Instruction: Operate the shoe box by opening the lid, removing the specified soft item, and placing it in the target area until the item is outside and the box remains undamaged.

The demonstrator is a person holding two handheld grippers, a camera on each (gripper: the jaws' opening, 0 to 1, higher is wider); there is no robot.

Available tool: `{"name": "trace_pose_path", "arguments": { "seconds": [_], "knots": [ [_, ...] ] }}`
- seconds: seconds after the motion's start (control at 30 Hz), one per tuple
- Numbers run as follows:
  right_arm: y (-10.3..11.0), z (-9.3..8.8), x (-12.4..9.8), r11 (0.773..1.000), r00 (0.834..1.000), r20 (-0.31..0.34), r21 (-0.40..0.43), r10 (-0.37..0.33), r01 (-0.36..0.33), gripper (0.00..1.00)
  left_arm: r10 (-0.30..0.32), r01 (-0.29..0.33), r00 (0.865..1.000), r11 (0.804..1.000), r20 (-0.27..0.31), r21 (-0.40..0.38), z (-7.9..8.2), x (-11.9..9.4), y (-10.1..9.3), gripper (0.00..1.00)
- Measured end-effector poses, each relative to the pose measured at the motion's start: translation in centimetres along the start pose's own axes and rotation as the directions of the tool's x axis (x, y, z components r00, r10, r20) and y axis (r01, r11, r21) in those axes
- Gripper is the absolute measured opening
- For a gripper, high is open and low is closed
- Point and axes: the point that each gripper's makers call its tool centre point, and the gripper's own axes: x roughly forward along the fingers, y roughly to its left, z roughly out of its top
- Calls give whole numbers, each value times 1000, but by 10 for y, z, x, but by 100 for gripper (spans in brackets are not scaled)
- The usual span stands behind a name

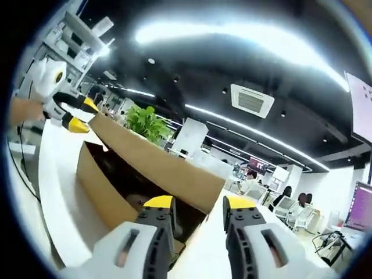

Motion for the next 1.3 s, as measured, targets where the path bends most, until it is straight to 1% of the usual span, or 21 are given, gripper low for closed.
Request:
{"name": "trace_pose_path", "arguments": {
  "seconds": [0.03,0.1,0.17,0.23,0.3,0.33,0.4,0.43,0.47,0.53,0.63,0.7,0.77,0.83,1.0,1.03,1.07,1.13,1.17,1.27,1.3],
  "knots": [
    [1,3,1,1000,1000,17,23,3,-3,28,-7,7,1000,1000,-3,-21,-2,0,0,46],
    [-1,3,2,999,1000,16,37,-12,11,29,-20,18,1000,995,-12,-97,-8,2,-1,52],
    [-1,5,3,998,999,26,53,-20,19,29,-29,27,999,993,-19,-118,-12,4,-2,55],
    [-1,5,4,997,999,28,79,-29,27,29,-73,66,997,983,-37,-170,-18,7,-10,58],
    [-2,6,4,996,999,30,88,-35,32,30,-94,93,996,970,4,-225,-13,9,-15,61],
    [-2,7,5,995,998,40,92,-40,36,30,-118,120,993,957,22,-265,-10,9,-19,60],
    [-4,9,6,995,997,55,84,-49,45,29,-137,140,990,938,31,-316,-9,10,-21,61],
    [-4,10,6,996,997,60,77,-55,51,29,-146,154,988,935,50,-320,-6,10,-21,61],
    [-5,10,7,995,997,59,83,-57,53,30,-138,146,989,930,47,-338,-7,10,-18,62],
    [-5,11,7,994,996,64,94,-63,57,30,-139,150,989,928,58,-342,-5,9,-17,60],
    [-5,10,9,992,996,62,107,-66,59,31,-138,158,987,917,81,-366,-1,7,-15,60],
    [-5,9,9,992,996,60,109,-66,60,32,-143,162,987,918,79,-362,-1,8,-16,60],
    [-6,8,10,992,996,61,109,-67,60,32,-150,165,986,928,70,-333,-2,8,-17,61],
    [-6,7,10,992,996,60,110,-65,59,32,-151,165,986,932,67,-323,-2,8,-17,61],
    [-5,8,12,995,997,58,91,-54,48,34,-153,169,986,931,73,-323,-1,9,-18,64],
    [-6,8,12,993,996,63,102,-60,53,33,-154,169,985,933,73,-317,-1,9,-18,64],
    [-8,11,12,987,993,88,149,-72,58,33,-153,168,986,935,71,-312,-1,9,-18,64],
    [-9,7,13,980,995,72,193,-67,52,33,-153,166,986,940,69,-299,-1,9,-18,63],
    [-10,7,14,979,995,75,196,-72,56,33,-151,163,986,943,66,-290,-2,9,-17,62],
    [-15,4,15,983,992,69,159,-108,96,32,-127,138,990,959,59,-248,-3,8,-13,56],
    [-19,5,16,984,987,80,125,-137,127,31,-132,143,989,957,62,-251,-2,8,-13,56]
  ]
}}
